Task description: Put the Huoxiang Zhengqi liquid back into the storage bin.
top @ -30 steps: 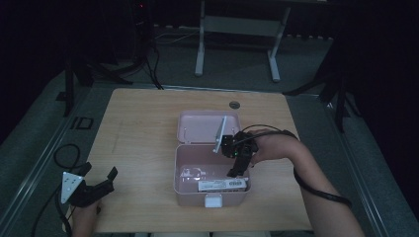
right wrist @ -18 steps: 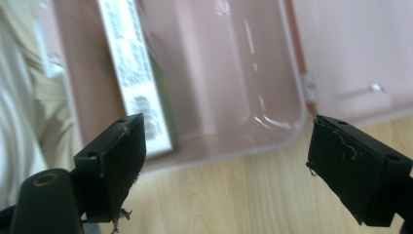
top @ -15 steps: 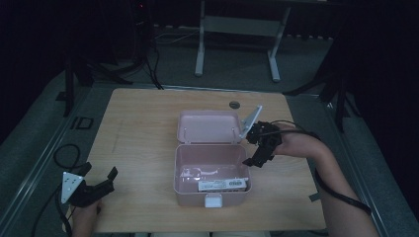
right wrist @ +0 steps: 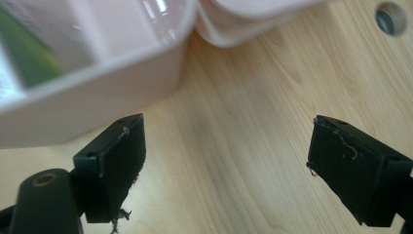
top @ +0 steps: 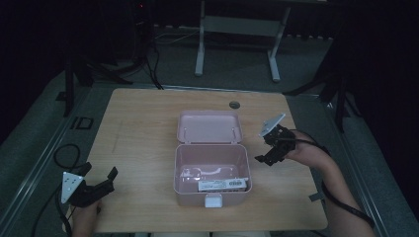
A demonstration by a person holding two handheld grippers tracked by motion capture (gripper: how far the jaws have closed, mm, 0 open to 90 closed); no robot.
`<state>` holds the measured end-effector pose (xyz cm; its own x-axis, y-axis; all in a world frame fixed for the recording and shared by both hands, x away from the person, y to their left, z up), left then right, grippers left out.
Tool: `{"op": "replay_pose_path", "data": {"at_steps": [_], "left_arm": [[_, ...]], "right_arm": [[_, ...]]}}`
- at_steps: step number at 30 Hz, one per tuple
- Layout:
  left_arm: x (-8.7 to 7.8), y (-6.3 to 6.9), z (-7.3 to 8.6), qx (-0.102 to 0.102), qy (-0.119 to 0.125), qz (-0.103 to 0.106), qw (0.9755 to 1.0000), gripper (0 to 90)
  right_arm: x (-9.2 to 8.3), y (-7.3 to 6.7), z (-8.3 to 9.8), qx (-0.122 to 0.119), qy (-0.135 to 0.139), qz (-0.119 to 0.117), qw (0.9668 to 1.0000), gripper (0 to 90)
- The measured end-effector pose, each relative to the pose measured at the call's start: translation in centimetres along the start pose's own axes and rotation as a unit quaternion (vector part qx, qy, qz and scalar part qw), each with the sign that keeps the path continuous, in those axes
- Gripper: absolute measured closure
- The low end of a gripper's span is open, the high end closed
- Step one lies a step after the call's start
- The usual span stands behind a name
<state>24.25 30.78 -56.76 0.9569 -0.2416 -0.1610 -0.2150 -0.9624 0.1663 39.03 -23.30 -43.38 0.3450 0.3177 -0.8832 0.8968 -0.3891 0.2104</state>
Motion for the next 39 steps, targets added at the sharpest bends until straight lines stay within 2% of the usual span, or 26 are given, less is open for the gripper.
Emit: {"op": "replay_pose_path", "data": {"at_steps": [5,8,10,11,13,18,21,24,26,27,29,31,32,34,35,39], "left_arm": [[0.0,0.0,0.0,0.0,0.0,0.0,1.0,2.2],[0.0,0.0,0.0,0.0,0.0,0.0,1.0,2.2],[0.0,0.0,0.0,0.0,0.0,0.0,1.0,2.2],[0.0,0.0,0.0,0.0,0.0,0.0,1.0,2.2],[0.0,0.0,0.0,0.0,0.0,0.0,1.0,2.2],[0.0,0.0,0.0,0.0,0.0,0.0,1.0,2.2],[0.0,0.0,0.0,0.0,0.0,0.0,1.0,2.2],[0.0,0.0,0.0,0.001,0.0,0.0,1.0,2.2],[0.0,0.0,0.0,0.0,0.0,0.0,1.0,2.2],[0.0,0.0,0.0,0.0,0.0,0.0,1.0,2.2],[0.0,0.0,0.0,0.0,0.0,0.0,1.0,2.2],[0.0,0.0,0.0,0.0,0.0,0.0,1.0,2.2],[0.0,0.0,0.0,0.0,0.0,0.0,1.0,2.2],[0.0,0.0,0.0,0.0,0.0,-0.001,1.0,2.2],[0.0,0.0,0.0,0.0,0.0,-0.001,1.0,2.2],[0.0,0.1,0.0,0.001,-0.001,-0.001,1.0,2.2]], "right_arm": [[2.0,0.5,2.5,0.032,0.016,0.025,0.999,13.5],[3.2,0.6,3.9,0.056,0.032,0.041,0.9971,13.3],[3.5,0.6,4.3,0.062,0.039,0.049,0.9961,13.2],[4.2,0.6,5.1,0.085,0.06,0.064,0.9925,13.1],[4.7,0.6,5.9,0.102,0.078,0.083,0.9883,13.1],[6.0,0.4,7.8,0.137,0.101,0.112,0.9791,12.7],[6.4,0.4,8.8,0.156,0.121,0.134,0.9712,12.5],[6.5,0.4,9.9,0.187,0.147,0.152,0.9593,12.6],[6.5,0.3,10.5,0.21,0.167,0.162,0.9497,12.6],[6.5,0.3,10.9,0.221,0.172,0.158,0.9469,12.6],[6.6,0.1,11.5,0.234,0.18,0.163,0.9413,12.6],[6.7,0.0,11.9,0.241,0.18,0.167,0.9389,12.5],[6.8,-0.1,12.1,0.245,0.181,0.179,0.9356,12.5],[6.7,-0.1,12.5,0.257,0.189,0.184,0.9298,12.5],[6.7,-0.1,12.8,0.264,0.192,0.191,0.9257,12.5],[6.4,0.2,13.4,0.296,0.205,0.197,0.9119,12.4]]}}
Point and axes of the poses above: each handheld gripper's, and its own axes: x roughly forward along the jaws, z roughly out of its underside, y roughly to its right, the point moved 2 cm from there along x, roughly forward along the jaws, and after that the axes turned 3 degrees about z, right-handed, at the moved point
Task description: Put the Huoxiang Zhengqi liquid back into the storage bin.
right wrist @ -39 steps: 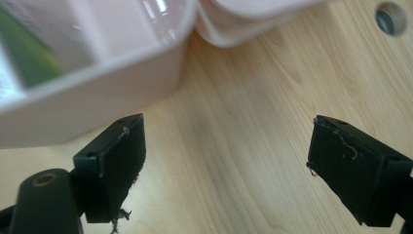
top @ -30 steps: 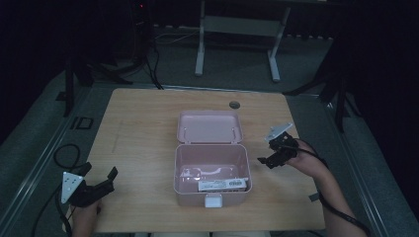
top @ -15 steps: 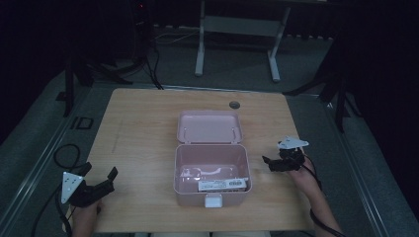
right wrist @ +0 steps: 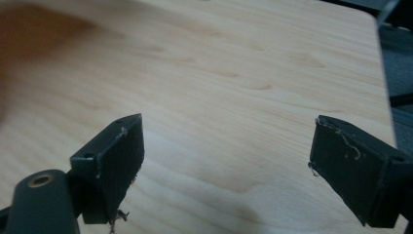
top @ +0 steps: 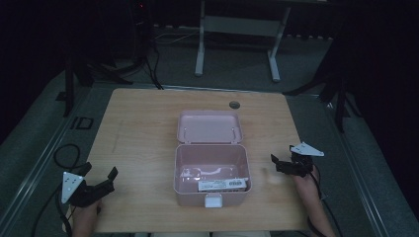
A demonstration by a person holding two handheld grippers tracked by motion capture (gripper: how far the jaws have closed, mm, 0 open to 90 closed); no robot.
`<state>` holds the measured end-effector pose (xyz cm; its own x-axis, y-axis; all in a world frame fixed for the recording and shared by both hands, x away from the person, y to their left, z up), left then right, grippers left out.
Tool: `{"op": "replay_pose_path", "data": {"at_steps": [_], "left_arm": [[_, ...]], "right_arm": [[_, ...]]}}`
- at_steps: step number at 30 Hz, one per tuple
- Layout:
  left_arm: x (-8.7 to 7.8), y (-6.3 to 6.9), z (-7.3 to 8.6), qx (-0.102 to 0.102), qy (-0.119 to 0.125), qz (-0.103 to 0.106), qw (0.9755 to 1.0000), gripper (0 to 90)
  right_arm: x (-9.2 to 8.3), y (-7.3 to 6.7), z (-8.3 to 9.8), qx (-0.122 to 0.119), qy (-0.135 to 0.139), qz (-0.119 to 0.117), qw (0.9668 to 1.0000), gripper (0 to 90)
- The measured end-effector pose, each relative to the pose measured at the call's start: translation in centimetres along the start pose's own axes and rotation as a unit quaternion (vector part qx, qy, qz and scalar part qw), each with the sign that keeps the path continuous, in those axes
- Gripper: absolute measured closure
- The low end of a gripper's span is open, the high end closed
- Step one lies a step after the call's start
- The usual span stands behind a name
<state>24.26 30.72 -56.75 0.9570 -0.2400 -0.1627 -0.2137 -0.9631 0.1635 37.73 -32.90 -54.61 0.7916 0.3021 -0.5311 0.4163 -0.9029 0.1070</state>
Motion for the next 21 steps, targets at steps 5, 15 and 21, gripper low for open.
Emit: {"op": "replay_pose_path", "data": {"at_steps": [5,15,21], "left_arm": [[0.0,0.0,0.0,-0.002,0.0,0.001,1.0,2.2],[0.0,0.0,0.0,-0.002,0.0,0.001,1.0,2.2],[0.0,0.0,0.0,-0.002,0.001,0.001,1.0,2.2]], "right_arm": [[-0.2,0.5,0.1,0.036,0.014,0.025,0.9989,12.4],[0.0,1.5,1.4,0.085,0.01,0.052,0.995,13.4],[-0.1,1.6,1.7,0.096,0.021,0.049,0.994,13.3]]}}
Point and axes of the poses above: each handheld gripper's, and its own axes: x roughly forward along the jaws, z roughly out of its underside, y roughly to its right, the point moved 2 cm from there along x, roughly forward along the jaws, and after that the axes turned 3 degrees about z, right-handed, at the moved point
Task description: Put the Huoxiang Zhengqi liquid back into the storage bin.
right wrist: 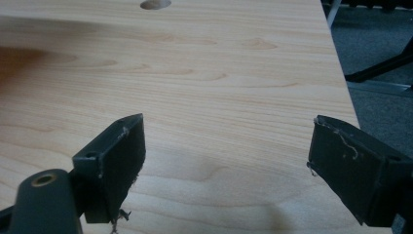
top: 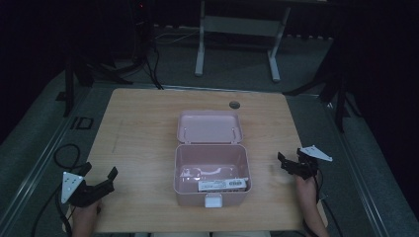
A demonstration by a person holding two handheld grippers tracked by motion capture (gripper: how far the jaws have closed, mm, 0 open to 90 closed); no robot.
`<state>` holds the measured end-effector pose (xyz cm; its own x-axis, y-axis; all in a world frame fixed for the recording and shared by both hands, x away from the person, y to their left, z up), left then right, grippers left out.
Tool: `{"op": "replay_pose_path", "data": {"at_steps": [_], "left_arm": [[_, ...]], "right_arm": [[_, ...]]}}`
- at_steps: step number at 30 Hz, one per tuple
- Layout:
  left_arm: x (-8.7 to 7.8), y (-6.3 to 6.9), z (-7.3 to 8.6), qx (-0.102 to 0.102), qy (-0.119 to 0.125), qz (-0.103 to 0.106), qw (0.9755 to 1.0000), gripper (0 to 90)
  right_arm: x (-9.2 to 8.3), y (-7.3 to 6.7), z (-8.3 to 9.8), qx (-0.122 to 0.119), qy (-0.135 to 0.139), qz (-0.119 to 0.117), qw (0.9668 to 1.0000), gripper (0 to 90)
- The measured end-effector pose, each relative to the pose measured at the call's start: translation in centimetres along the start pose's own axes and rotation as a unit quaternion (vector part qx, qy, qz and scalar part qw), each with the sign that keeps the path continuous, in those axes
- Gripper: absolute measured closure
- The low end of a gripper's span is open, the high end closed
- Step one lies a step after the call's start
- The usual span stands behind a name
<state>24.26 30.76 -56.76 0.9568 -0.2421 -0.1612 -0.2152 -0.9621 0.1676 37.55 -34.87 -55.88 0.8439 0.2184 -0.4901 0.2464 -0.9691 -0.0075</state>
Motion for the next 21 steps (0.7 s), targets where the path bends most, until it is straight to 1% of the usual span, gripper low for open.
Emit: {"op": "replay_pose_path", "data": {"at_steps": [3,10,21], "left_arm": [[0.0,0.0,0.0,0.0,0.0,0.001,1.0,2.2],[0.0,0.0,0.0,0.0,0.001,0.002,1.0,2.2],[0.0,0.0,0.0,-0.001,0.001,0.0,1.0,2.2]], "right_arm": [[0.0,0.3,0.1,0.01,0.001,-0.001,0.9999,13.1],[-0.3,1.4,0.4,0.051,0.01,-0.019,0.9985,12.8],[-0.2,1.6,0.5,0.056,0.002,-0.025,0.9981,12.6]]}}
Point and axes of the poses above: each handheld gripper's, and its own axes: x roughly forward along the jaws, z roughly out of its underside, y roughly to its right, the point moved 2 cm from there along x, roughly forward along the jaws, and after that the axes turned 3 degrees about z, right-handed, at the moved point
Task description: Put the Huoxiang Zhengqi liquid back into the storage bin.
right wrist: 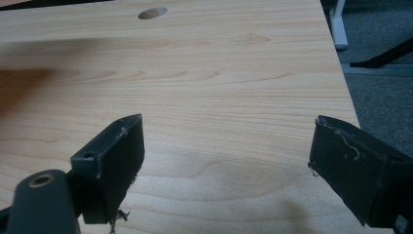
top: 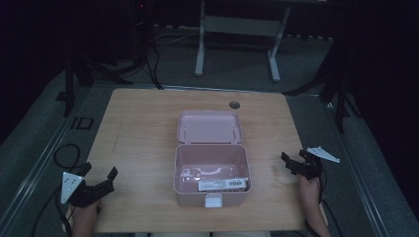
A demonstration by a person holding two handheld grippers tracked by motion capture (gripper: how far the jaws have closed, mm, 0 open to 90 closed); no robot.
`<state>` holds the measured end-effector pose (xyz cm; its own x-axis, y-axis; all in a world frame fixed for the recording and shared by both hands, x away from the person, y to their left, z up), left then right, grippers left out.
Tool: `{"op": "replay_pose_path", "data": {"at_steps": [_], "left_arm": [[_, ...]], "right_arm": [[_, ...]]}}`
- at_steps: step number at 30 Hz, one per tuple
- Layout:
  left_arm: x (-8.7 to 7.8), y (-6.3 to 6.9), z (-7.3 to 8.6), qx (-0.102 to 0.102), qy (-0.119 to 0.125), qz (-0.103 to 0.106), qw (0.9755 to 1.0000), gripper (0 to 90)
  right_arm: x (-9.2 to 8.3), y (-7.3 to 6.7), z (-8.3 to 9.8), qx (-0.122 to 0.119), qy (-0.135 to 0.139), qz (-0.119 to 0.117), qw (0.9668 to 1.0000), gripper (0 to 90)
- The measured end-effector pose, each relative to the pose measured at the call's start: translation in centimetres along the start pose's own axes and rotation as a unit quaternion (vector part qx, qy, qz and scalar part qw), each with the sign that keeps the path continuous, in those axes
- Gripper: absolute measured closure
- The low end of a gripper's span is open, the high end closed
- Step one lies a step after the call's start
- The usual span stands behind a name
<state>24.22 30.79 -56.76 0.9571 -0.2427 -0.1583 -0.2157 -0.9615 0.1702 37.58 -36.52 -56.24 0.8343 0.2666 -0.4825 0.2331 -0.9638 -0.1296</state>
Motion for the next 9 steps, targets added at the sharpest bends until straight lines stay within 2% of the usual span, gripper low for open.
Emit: {"op": "replay_pose_path", "data": {"at_steps": [9], "left_arm": [[0.0,0.01,0.0,0.0,0.0,0.0,1.0,2.2]], "right_arm": [[0.15,0.06,0.0,0.001,-0.012,0.002,0.9999,12.6]]}}
Point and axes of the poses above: each handheld gripper's, and its own axes: x roughly forward along the jaws, z roughly out of its underside, y roughly to its right, the point moved 2 cm from there along x, roughly forward along the jaws, and after that the axes turned 3 degrees about z, right-handed, at the moved point
